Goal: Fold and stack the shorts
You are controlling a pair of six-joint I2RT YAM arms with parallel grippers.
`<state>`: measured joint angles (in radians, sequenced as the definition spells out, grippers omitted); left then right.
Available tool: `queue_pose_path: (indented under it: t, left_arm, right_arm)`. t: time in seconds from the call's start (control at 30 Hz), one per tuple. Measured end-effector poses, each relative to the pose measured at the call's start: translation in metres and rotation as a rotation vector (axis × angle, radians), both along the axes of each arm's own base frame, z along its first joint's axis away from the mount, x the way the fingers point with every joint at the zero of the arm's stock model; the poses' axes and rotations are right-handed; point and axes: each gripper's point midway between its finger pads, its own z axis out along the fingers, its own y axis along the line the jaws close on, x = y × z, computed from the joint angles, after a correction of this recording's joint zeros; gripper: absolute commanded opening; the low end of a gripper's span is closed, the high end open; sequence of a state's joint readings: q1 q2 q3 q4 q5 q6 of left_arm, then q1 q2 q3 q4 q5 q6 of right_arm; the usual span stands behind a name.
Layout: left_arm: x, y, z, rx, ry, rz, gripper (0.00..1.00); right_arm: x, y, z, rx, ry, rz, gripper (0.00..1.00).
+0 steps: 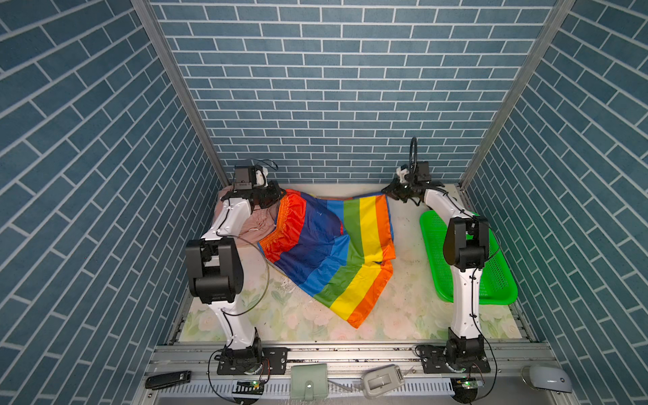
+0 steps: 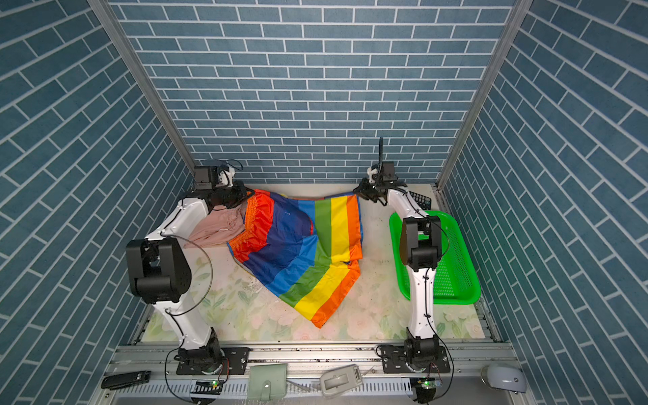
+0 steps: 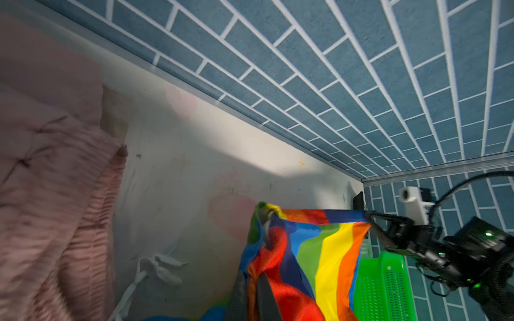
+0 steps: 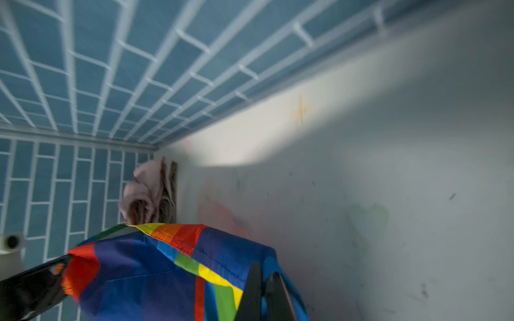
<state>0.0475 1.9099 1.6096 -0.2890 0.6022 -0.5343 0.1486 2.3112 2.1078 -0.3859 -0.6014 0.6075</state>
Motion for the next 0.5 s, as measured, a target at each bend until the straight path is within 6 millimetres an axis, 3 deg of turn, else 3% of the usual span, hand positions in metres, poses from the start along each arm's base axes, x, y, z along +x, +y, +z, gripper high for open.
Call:
queue_pose_path:
  t: [0.13,0.27,0.37,0.5]
  left_arm:
    - [0.037,-0.011,0.012,-0.067,-0.059,-0.011,0.02]
    - [0.073,-0.035,0.03,-0.14,-0.14,-0.038,0.05]
    - [0.098,-0.042,0.035,-0.172,-0.185,-0.045,0.11]
    - [0.119,-0.043,0.018,-0.203,-0.178,-0.035,0.17]
  right_arm:
    - [0.026,-0.048,0.08,0.056,-0.154,-0.062,0.0]
    - [0.03,-0.067,0.126,0.098,-0.239,-0.069,0.0]
    - [0.028,-0.069,0.129,0.115,-0.246,-0.049,0.0]
    - [0.01,-0.064,0.095,0.128,-0.147,-0.033,0.0]
